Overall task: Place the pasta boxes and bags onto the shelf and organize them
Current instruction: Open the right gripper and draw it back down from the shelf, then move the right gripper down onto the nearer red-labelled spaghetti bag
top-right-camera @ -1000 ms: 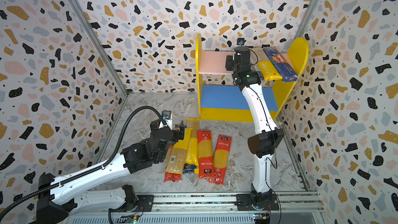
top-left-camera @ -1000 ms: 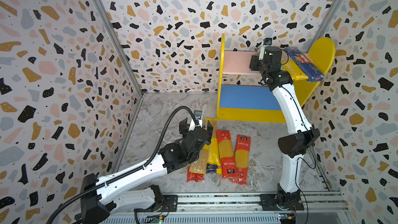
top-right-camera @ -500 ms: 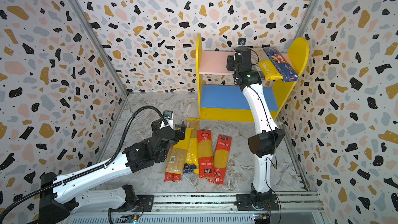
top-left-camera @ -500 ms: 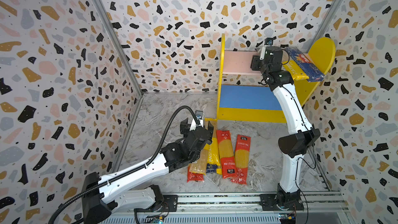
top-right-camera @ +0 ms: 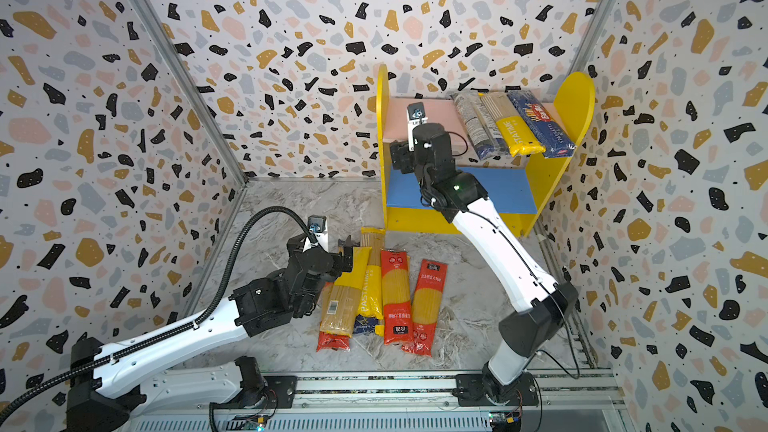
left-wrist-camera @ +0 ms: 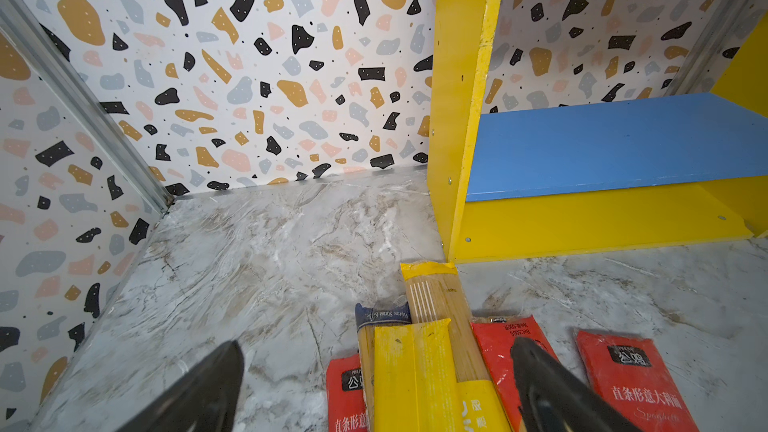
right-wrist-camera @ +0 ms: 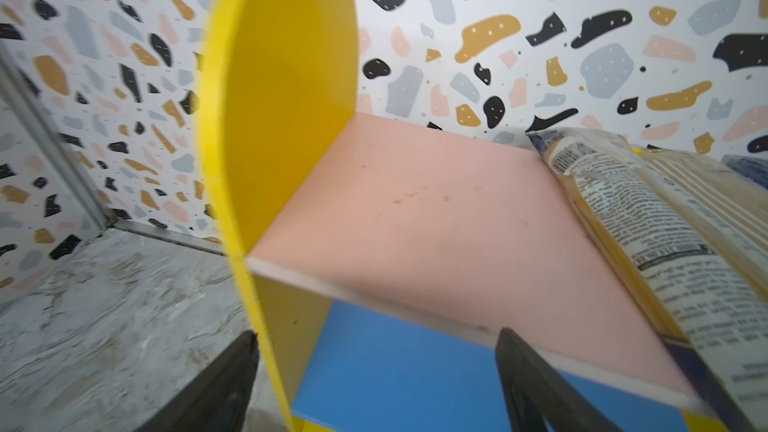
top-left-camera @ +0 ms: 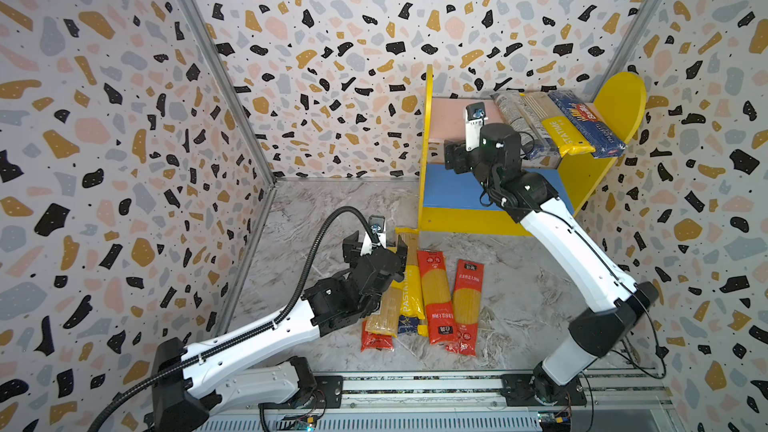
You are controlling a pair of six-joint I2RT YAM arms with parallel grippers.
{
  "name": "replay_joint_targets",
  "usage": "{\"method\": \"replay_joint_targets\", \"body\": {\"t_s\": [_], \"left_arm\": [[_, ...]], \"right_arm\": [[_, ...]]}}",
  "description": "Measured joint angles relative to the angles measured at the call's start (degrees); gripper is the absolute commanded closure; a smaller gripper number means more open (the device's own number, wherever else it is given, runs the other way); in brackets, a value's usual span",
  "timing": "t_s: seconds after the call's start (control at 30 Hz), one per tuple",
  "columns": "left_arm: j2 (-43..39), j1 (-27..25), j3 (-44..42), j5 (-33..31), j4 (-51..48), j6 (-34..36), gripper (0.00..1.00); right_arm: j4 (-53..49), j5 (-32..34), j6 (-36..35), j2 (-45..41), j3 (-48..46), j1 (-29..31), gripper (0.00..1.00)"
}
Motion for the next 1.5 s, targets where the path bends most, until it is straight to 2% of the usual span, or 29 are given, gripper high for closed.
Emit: {"method": "replay_joint_targets", "body": {"t_s": [0.13,0.4,0.63,0.87,1.13,1.5], "left_arm": [[-3.3,0.0,-3.7,0.7,-1.9,-3.1,0.01],[-11.7,0.0,-12.1,2.7,-4.9,-10.6,0.00],[-8.6,0.0,-16.9,7.0,-6.3,-16.6,0.00],[-4.1,-1.1,-20.8,10.6,-6.1,-21.0,0.00],[-0.5,-3.3,-20.9,11.5,-4.9,-24.0,0.01],[-3.0,-4.4,-20.8,10.9,-4.9,-25.0,0.00]], "right_arm": [[0.3,3.0,3.6,-11.0,-12.9,7.0,0.10],[-3.5,5.6,15.6,-23.8,-35.0,13.7,0.10],[-8.8,4.8,25.2,-31.2,-49.3,17.6,0.06],[-11.1,4.3,30.4,-39.6,-54.5,18.4,0.04],[-13.0,3.4,32.6,-39.6,-55.7,18.9,0.04],[-6.6,-2.7,40.7,-31.6,-68.4,28.1,0.04]]}}
